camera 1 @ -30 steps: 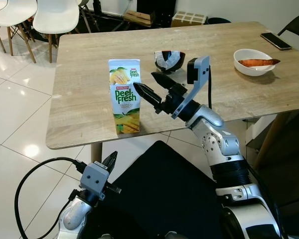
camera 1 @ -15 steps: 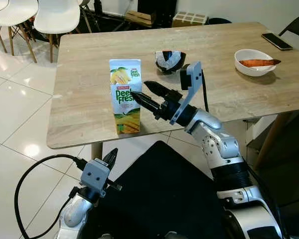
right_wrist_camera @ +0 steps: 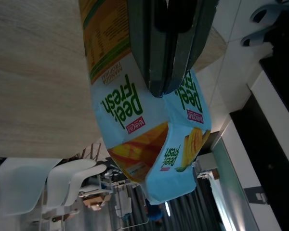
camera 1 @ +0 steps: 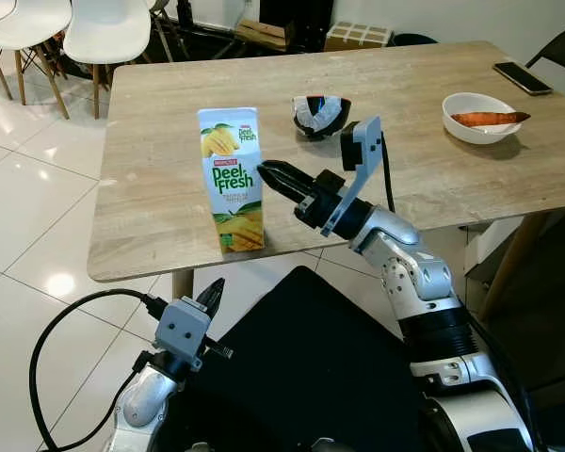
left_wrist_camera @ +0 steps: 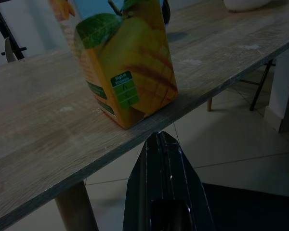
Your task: Restocking fridge
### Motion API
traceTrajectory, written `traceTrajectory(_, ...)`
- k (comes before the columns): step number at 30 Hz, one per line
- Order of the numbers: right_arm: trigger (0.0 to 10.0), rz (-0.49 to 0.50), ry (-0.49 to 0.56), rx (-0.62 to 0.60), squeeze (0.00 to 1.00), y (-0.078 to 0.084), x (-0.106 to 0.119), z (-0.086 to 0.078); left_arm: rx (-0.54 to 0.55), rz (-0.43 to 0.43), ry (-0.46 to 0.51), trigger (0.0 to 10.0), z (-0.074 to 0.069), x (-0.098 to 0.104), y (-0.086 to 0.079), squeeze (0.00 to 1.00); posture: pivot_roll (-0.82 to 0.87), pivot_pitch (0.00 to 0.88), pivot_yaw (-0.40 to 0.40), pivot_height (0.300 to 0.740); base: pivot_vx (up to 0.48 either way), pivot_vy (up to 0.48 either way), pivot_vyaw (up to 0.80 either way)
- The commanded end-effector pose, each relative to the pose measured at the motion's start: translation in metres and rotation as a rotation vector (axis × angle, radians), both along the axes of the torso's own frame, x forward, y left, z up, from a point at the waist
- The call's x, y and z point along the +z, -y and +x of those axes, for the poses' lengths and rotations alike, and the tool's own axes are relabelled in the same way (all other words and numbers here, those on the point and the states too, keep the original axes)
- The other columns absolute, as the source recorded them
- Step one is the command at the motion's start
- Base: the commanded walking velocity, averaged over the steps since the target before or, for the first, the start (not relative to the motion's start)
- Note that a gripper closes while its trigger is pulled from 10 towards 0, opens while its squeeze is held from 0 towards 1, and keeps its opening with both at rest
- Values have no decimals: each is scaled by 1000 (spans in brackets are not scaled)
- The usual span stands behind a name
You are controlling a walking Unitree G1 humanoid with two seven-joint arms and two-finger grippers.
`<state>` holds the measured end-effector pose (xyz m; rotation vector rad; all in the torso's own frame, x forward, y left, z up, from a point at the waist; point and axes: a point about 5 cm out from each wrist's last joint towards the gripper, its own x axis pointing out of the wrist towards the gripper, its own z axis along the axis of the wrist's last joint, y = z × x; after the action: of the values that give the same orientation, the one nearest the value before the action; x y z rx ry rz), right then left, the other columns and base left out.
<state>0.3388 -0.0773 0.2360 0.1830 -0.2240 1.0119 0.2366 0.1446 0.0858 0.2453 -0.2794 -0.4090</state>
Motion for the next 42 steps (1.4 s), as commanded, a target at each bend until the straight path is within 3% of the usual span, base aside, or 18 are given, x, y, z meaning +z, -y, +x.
traceTrajectory(1, 0, -35, -18, 44, 0, -2, -6, -5, -1, 30, -23, 10000, -3, -3, -3, 0, -83, 144, -23, 740, 0, 0, 0)
traceTrajectory(8, 0, -155, -60, 168, 0, -1, -23, -18, 4, 32, -5, 10000, 3, 4, -7, 0, -83, 144, -25, 740, 0, 0, 0)
traceTrajectory(17, 0, -214, -116, 303, 0, 3, -36, -35, 8, 41, 23, 10000, 8, 12, -10, 0, -86, 143, -19, 740, 0, 0, 0)
traceTrajectory(20, 0, -280, -152, 92, 0, 14, -50, -13, 12, 36, 48, 10000, 12, 20, -10, 0, -85, 144, -20, 740, 0, 0, 0)
traceTrajectory(21, 0, -280, -152, 92, 0, 14, -50, -13, 12, 36, 48, 10000, 12, 20, -10, 0, -85, 144, -20, 740, 0, 0, 0)
traceTrajectory(23, 0, -337, -173, -22, 0, 21, -60, -2, -36, 26, 49, 10000, 13, 25, -4, 0, -82, 144, -22, 740, 0, 0, 0)
traceTrajectory(26, 0, -355, -186, -68, 0, 25, -64, 3, -86, 24, 41, 10000, 13, 27, 1, 0, -82, 144, -22, 740, 0, 0, 0)
traceTrajectory(29, 0, -308, -214, -133, 0, 25, -65, 9, -209, 62, 8, 10000, 8, 26, 14, 0, -79, 141, -22, 740, 0, 0, 0)
traceTrajectory(31, 0, -296, -211, -164, 0, 24, -64, 12, -212, 86, 7, 10000, 8, 26, 13, 0, -80, 140, -22, 740, 0, 0, 0)
traceTrajectory(32, 1216, -288, -207, -191, 0, 24, -64, 14, -191, 105, 13, 10000, 9, 26, 10, 0, -79, 139, -22, 740, 0, 0, 0)
traceTrajectory(34, 1608, -271, -204, -220, 0, 23, -63, 17, -150, 125, 19, 10000, 13, 27, 4, 0, -79, 137, -22, 740, 0, 0, 0)
traceTrajectory(35, 4000, -242, -201, -270, 0, 21, -62, 22, -59, 161, 20, 10000, 21, 27, -12, 0, -79, 135, -23, 740, 0, 0, 0)
traceTrajectory(36, 4000, -242, -201, -270, 0, 21, -62, 22, -59, 161, 20, 10000, 21, 27, -12, 0, -79, 135, -23, 740, 0, 0, 0)
traceTrajectory(37, 5882, -232, -200, -293, 0, 19, -63, 24, -9, 180, 24, 10000, 26, 28, -22, 0, -78, 133, -25, 740, 0, 0, 0)
traceTrajectory(38, 8471, -214, -202, -314, 0, 16, -64, 26, 47, 194, 24, 10000, 32, 32, -34, 0, -77, 131, -29, 740, 0, 0, 0)
traceTrajectory(39, 8471, -205, -205, -316, 0, 15, -65, 27, 63, 195, 23, 10000, 34, 33, -38, 0, -77, 131, -29, 740, 0, 0, 0)
traceTrajectory(40, 9725, -195, -207, -323, 0, 14, -65, 28, 74, 197, 22, 10000, 37, 35, -42, 0, -78, 131, -30, 740, 0, 0, 0)
traceTrajectory(42, 10000, -182, -209, -330, 0, 12, -65, 29, 87, 204, 24, 10000, 41, 38, -47, 0, -78, 131, -30, 740, 0, 0, 0)
